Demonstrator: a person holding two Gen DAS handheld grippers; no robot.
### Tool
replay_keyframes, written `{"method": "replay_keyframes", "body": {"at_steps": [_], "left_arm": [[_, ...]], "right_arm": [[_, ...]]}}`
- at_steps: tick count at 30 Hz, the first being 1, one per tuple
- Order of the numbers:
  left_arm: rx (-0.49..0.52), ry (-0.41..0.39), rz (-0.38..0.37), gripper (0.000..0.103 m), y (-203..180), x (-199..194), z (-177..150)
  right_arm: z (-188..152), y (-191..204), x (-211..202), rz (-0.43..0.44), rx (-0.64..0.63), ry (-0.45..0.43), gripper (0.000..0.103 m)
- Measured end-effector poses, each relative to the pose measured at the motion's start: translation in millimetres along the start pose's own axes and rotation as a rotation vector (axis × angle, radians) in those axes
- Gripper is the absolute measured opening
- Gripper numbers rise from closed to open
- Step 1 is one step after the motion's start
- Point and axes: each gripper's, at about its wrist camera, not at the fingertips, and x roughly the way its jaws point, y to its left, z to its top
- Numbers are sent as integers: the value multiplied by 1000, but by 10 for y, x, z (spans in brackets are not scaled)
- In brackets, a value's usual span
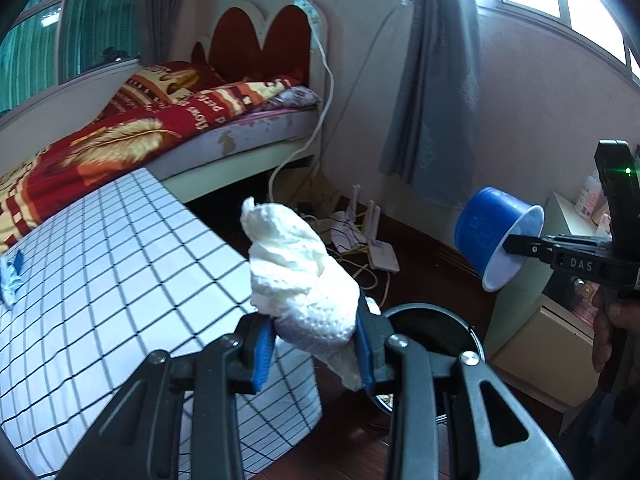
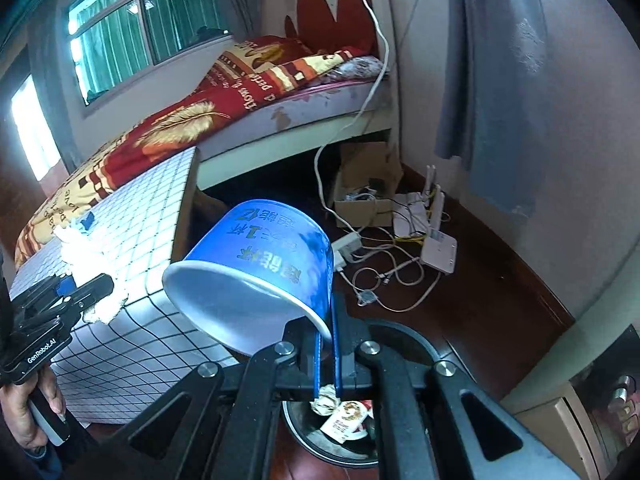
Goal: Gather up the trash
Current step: 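Carry the white tissue and blue cup over the black bin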
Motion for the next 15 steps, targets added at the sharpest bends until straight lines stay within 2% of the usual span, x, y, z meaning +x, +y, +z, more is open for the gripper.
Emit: {"method": "replay_keyframes", "body": {"at_steps": [15], "left_arm": [[76, 80, -114, 36, -584, 476, -135]], "right_arm": [[-351, -566, 133, -94, 41, 52, 4]]}}
